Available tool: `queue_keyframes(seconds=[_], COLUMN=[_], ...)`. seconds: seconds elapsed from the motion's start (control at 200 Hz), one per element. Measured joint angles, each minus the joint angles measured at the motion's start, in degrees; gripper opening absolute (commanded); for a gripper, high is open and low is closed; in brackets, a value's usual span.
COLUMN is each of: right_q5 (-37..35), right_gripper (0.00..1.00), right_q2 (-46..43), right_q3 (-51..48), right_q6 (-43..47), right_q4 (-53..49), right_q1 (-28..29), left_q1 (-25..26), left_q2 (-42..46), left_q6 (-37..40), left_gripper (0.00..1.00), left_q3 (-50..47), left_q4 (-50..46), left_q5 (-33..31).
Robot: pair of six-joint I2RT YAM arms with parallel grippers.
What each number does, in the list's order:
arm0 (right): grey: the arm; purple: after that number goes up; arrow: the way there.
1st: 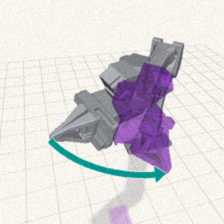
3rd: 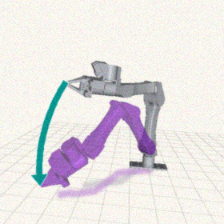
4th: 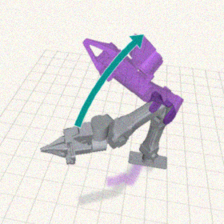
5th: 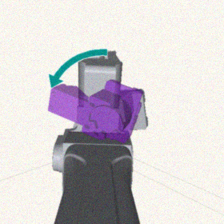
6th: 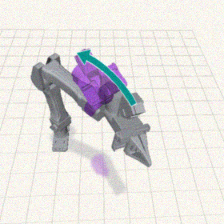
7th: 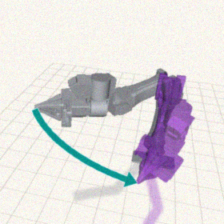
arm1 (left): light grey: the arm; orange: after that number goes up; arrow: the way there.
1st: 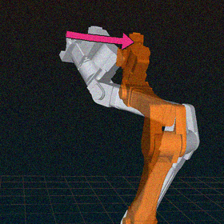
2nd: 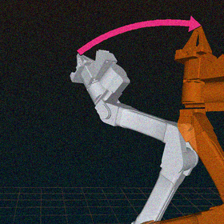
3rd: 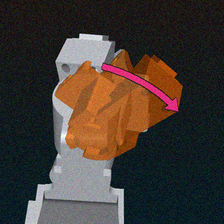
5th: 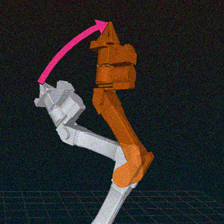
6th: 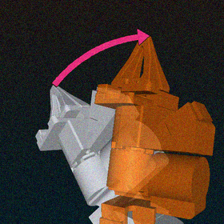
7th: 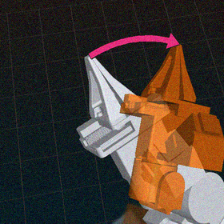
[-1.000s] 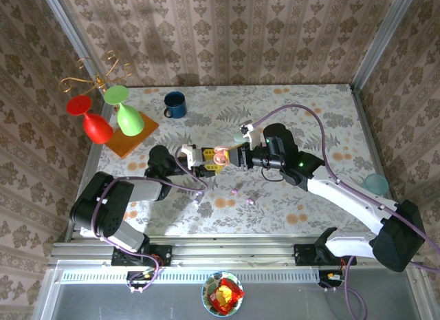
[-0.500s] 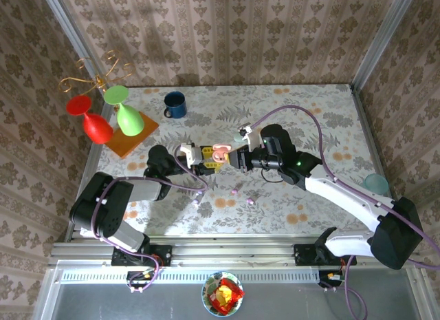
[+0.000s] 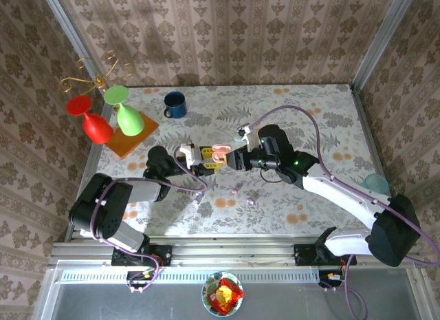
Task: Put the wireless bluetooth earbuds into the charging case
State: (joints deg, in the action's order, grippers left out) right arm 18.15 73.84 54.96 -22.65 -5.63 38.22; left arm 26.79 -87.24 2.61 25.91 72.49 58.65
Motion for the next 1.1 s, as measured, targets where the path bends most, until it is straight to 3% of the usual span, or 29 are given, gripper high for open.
queue_keyframes(seconds=[0.455, 0.78, 1.1], right_q5=[-2.19, 1.29, 4.72], right_gripper=[0.67, 0.64, 0.59], right_q2=[-1.95, 6.62, 8.37], right_q3=[1.46, 9.53, 9.73], right_q6=[-1.27, -1.31, -1.33], right_q4=[2.86, 4.20, 4.17], right_q1=[-0.11, -0.11, -0.11], left_q1=[-2.89, -2.86, -2.89], left_q2=[0.52, 0.63, 1.42], left_q6=[0.59, 0.59, 0.59], left_gripper=[0.27, 0.27, 0.27], left_q3=[-1.57, -2.14, -2.23], left_q4=[-0.02, 0.02, 0.00], left_q5=[-1.53, -2.16, -3.65])
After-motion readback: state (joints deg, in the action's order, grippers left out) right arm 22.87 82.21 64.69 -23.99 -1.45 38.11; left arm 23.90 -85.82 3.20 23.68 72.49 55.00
